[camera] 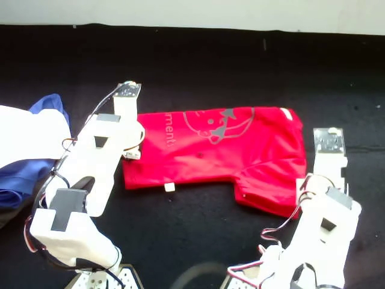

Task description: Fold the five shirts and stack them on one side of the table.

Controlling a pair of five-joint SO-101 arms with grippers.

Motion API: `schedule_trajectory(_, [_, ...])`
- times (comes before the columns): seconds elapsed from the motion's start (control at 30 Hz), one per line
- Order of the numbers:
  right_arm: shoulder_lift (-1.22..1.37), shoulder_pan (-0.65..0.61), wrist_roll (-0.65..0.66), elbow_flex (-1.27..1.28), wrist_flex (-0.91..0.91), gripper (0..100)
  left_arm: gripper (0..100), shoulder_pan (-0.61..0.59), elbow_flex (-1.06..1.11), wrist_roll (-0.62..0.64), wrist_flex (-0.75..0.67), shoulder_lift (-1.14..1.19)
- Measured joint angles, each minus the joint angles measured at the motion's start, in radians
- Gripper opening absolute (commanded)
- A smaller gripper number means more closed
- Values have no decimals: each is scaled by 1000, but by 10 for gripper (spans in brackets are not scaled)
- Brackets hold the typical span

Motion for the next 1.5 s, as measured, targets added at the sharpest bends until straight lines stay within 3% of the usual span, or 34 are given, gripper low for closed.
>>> schedule_trajectory(0.17, [-35, -78, -9, -32, 161, 6, 10, 0, 0, 0, 0, 0])
schedule_trajectory(0.4, [-37, -89, -5, 86, 89, 6, 10, 0, 0, 0, 0, 0])
schedule_trajectory(0.5, [-37, -87, 58, 129, 60, 6, 10, 0, 0, 0, 0, 0])
schedule_trajectory(0.83, [-51, 18, 144, 187, 55, 6, 10, 0, 0, 0, 0, 0])
schedule_trajectory(1.0, [-51, 23, 132, 52, 118, 6, 10, 0, 0, 0, 0, 0])
schedule_trajectory(1.23, [-14, -11, -83, -222, 89, 6, 10, 0, 0, 0, 0, 0])
schedule_trajectory(1.5, [425, -201, -199, -687, 98, 6, 10, 0, 0, 0, 0, 0])
